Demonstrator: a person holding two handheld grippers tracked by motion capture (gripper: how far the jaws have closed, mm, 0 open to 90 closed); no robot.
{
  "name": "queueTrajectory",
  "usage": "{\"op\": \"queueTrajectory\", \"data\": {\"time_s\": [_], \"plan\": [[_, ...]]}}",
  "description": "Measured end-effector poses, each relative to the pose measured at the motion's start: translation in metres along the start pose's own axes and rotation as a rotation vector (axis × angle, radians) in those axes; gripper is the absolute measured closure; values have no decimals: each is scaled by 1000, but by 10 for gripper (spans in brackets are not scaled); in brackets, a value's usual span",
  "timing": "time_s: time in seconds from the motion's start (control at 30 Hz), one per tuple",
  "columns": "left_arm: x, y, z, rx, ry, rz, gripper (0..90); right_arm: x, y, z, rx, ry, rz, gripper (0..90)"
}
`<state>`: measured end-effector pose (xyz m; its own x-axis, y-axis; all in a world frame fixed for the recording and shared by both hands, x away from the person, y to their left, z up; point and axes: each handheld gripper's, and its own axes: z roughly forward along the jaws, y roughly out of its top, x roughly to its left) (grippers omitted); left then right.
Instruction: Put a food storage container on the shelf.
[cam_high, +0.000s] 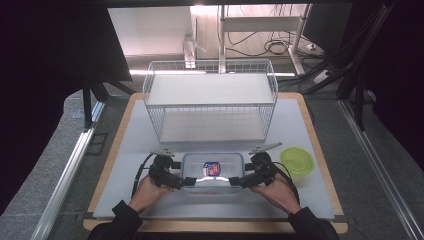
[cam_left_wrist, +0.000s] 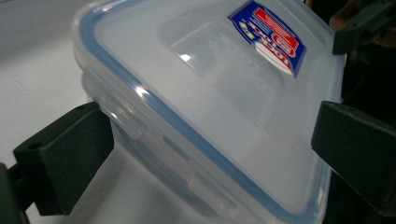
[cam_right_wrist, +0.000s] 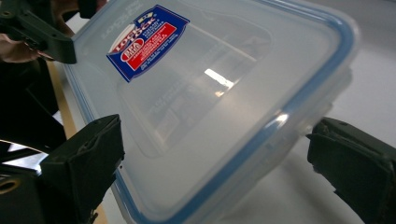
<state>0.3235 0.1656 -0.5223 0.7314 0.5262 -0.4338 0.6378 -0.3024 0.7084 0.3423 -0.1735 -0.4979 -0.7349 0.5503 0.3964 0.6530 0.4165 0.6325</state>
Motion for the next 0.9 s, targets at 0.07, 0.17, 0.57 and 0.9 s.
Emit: {"op": "queueTrajectory", "data": {"time_s": [0.07, 0.17, 0.57, 0.9], "plan": [[-1, -1, 0, 13, -5, -10, 0, -2, 1, 2, 6, 13, 21, 43], [-3, -2, -4, 36, -12, -32, 26, -3, 1, -2, 7, 18, 52, 105], [-15, -16, -26, -16, -11, -32, 274, 3, -9, -22, -29, 35, 65, 347], [-12, -20, -40, -109, -33, -110, 494, 4, -12, -31, -85, 50, 109, 501]]}}
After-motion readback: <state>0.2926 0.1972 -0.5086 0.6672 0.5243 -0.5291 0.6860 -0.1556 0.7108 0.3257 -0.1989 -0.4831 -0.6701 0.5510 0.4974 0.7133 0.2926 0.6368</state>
